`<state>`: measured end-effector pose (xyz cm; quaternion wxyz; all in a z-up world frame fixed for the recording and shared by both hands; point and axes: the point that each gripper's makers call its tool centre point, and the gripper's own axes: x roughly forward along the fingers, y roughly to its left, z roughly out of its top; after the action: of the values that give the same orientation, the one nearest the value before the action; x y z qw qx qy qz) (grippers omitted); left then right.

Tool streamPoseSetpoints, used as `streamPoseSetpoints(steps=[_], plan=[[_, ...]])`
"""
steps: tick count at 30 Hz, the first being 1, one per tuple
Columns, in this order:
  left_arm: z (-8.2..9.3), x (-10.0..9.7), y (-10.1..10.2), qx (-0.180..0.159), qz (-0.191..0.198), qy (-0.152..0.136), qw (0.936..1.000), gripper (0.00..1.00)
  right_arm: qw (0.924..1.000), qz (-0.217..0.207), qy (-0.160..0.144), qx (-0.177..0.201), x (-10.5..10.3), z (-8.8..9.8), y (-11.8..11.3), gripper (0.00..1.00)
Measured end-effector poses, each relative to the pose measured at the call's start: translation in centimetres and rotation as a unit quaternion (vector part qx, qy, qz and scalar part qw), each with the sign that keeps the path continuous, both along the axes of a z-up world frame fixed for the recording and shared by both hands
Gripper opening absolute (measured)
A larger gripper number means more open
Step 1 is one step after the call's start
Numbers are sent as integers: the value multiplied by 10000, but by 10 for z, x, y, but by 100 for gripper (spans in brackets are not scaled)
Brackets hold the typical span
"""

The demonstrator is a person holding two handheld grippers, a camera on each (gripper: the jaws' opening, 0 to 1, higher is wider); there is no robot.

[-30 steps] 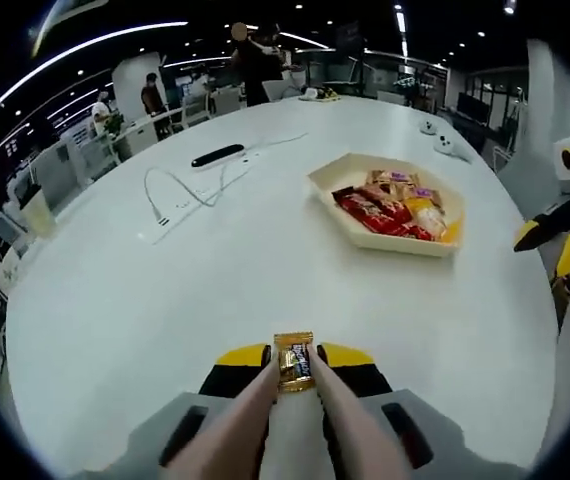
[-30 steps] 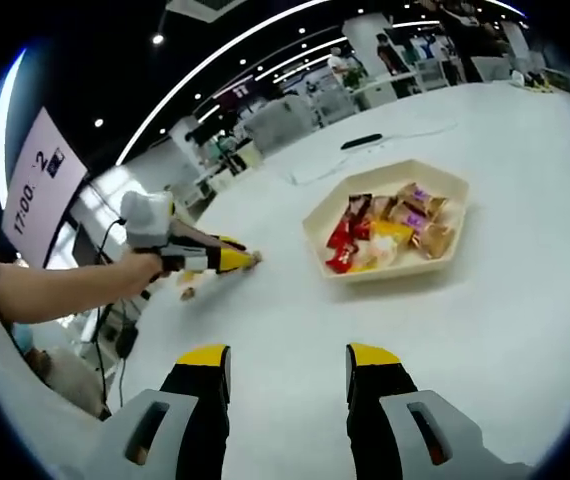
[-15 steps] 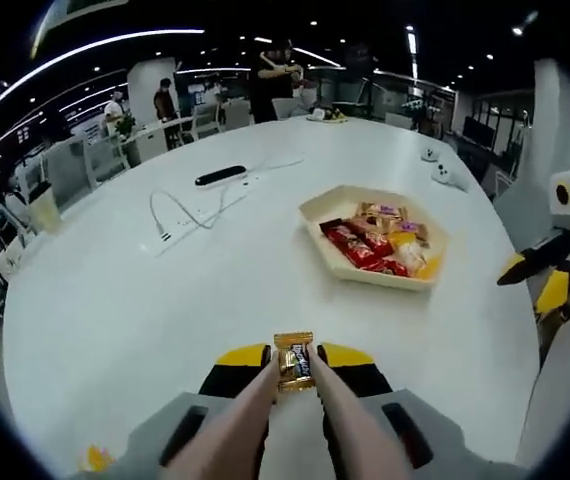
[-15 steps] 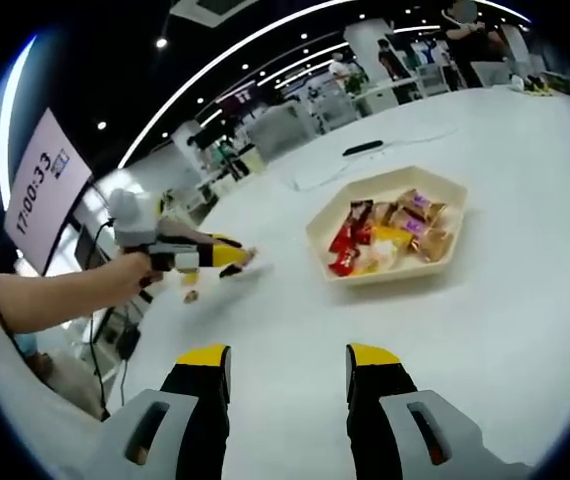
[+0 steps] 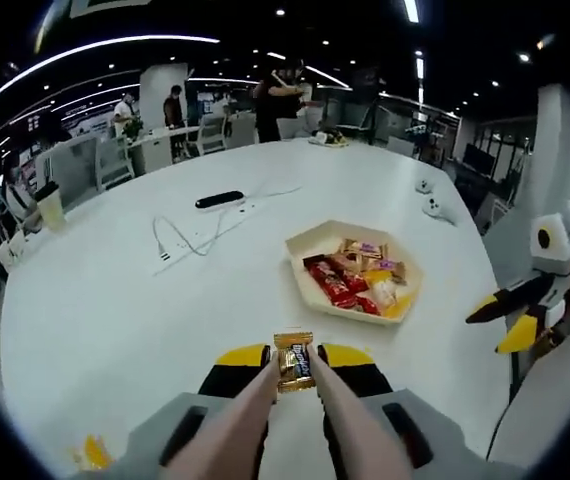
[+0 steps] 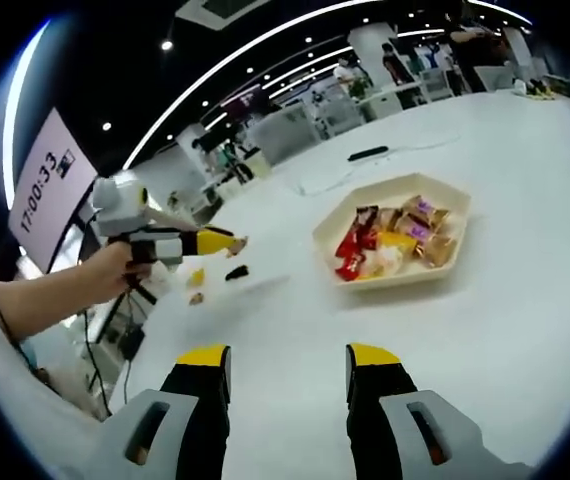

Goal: Place the target food into the container with the food tongs after gripping and lifting it, then release it inside without dropping or visibly crushing the food.

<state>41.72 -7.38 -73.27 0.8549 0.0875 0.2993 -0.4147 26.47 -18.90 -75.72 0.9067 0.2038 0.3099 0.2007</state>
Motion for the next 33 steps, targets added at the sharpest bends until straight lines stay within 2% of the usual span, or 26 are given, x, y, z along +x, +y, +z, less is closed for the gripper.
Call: streamPoseSetpoints(steps=[2,6,8,19,21,28,33], plan=[[7,-1,-4,-37,-4,-56,10000,17,10000,20,-18,-1,0,1,1,46],[9,-4,-12,-136,15,149,9998,17,10000,12,-60,18,-1,5,1,46],[11,-6,-15,-164,10,165,9997,17,10000,10,-76,27,-2,5,1,46],[35,-8,-50,-256,-276,-61,9993,17,9999,-17,-139,-19,-11,10,-4,46],[37,-8,-54,-270,-324,-50,9991,17,9993,114,-231,-262,-13,12,-5,46],[37,-12,-65,-241,-475,-19,9986,17,9992,145,-257,-267,-16,14,-3,46],[43,-11,-74,-286,-527,-45,9982,17,9992,53,-291,-257,-16,16,-10,46]])
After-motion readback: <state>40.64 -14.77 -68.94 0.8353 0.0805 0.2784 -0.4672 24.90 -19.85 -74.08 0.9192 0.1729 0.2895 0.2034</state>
